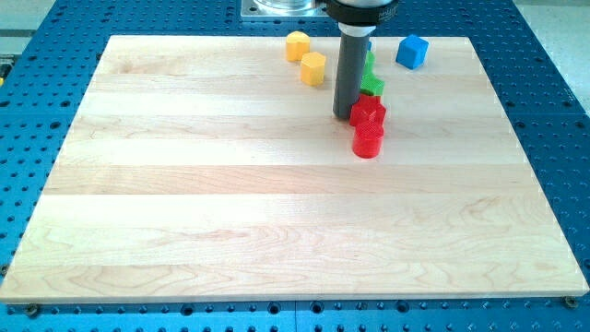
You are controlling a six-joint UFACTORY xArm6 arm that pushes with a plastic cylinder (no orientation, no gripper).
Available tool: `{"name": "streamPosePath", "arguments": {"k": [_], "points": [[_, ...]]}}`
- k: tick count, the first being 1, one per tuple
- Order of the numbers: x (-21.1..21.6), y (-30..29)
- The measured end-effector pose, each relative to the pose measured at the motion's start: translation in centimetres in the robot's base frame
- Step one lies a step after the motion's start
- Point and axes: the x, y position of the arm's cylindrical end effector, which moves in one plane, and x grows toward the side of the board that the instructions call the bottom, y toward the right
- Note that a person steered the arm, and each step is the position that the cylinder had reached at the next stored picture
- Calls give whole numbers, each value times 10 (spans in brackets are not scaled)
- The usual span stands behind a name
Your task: Push the yellow heart into the hexagon
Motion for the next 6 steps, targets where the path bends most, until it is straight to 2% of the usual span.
{"name": "streamPosePath", "arguments": {"k": [1,2,3,5,6], "points": [[20,-20],[21,-73],[-17,-101],[-144,-112],[-176,-120]]}}
